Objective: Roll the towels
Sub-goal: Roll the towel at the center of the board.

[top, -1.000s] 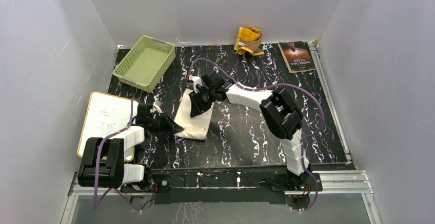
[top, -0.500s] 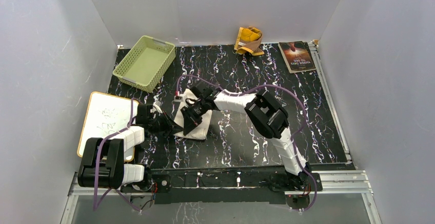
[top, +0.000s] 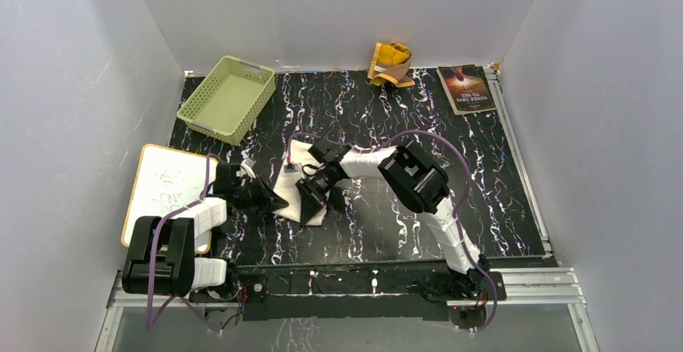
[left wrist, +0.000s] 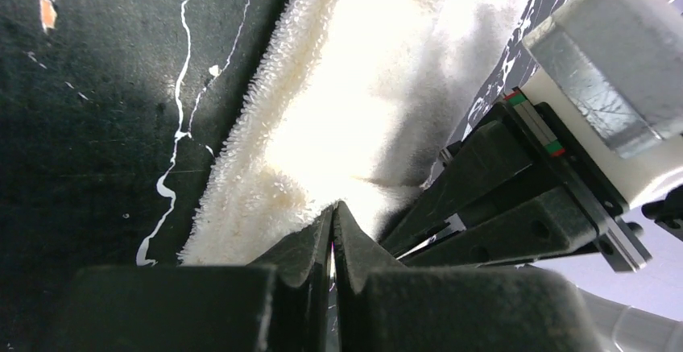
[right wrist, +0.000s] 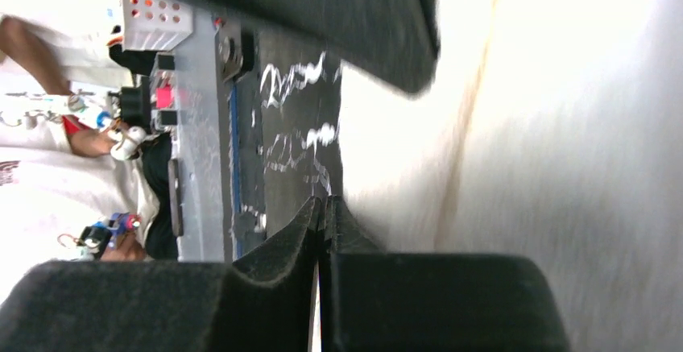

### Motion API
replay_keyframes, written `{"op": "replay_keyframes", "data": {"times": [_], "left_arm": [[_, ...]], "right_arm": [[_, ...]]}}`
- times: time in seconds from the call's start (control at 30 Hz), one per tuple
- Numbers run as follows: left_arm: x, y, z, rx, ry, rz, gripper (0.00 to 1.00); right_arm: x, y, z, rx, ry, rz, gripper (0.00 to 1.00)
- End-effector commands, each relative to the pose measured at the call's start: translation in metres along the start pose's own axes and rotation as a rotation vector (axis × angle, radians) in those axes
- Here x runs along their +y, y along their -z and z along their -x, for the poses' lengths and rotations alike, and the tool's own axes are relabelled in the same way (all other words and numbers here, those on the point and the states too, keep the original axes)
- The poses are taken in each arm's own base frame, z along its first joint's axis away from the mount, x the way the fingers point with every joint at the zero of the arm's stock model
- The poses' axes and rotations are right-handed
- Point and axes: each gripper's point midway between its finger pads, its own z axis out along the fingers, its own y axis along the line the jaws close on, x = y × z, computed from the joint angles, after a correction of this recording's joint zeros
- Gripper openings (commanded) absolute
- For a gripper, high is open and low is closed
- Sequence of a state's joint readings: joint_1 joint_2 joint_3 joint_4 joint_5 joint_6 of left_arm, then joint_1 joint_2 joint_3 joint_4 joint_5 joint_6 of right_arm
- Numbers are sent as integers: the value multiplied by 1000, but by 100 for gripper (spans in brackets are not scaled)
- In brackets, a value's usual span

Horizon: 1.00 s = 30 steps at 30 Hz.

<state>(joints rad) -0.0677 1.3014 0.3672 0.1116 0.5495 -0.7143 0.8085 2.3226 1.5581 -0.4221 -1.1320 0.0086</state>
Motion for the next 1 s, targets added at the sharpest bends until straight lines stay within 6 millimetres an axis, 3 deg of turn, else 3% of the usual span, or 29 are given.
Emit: {"op": "replay_keyframes", "data": {"times": [0.0,0.13,0.23,0.3,0.4,0.43,0.47,0.5,0.53,0.6,0.77,0.97], "left_arm": [[41,2,-13,16,15,178,0],[46,2,-15,18,15,191,0],[45,2,-15,17,14,192,0],[44,2,-13,15,11,189,0],[41,4,-12,12,7,185,0],[41,4,-12,10,7,184,0],[40,4,-12,10,8,181,0],[39,4,-11,9,7,177,0],[38,5,-11,9,8,172,0],[36,5,-11,5,9,166,0],[32,4,-10,10,10,149,0],[26,5,-10,18,9,128,0]], "right_arm": [[-18,31,-42,-2,-68,-50,0],[-19,50,-59,-11,-99,-110,0],[-15,58,-59,-6,-105,-152,0],[-6,65,-49,-25,-91,-190,0],[13,81,-14,-79,-10,-346,0],[20,87,1,-108,38,-435,5],[28,89,14,-136,101,-522,19],[39,93,26,-167,185,-639,40],[44,92,32,-181,259,-748,50],[54,91,40,-226,371,-908,59],[62,62,29,-289,658,-973,70],[65,40,24,-306,972,-932,75]]}}
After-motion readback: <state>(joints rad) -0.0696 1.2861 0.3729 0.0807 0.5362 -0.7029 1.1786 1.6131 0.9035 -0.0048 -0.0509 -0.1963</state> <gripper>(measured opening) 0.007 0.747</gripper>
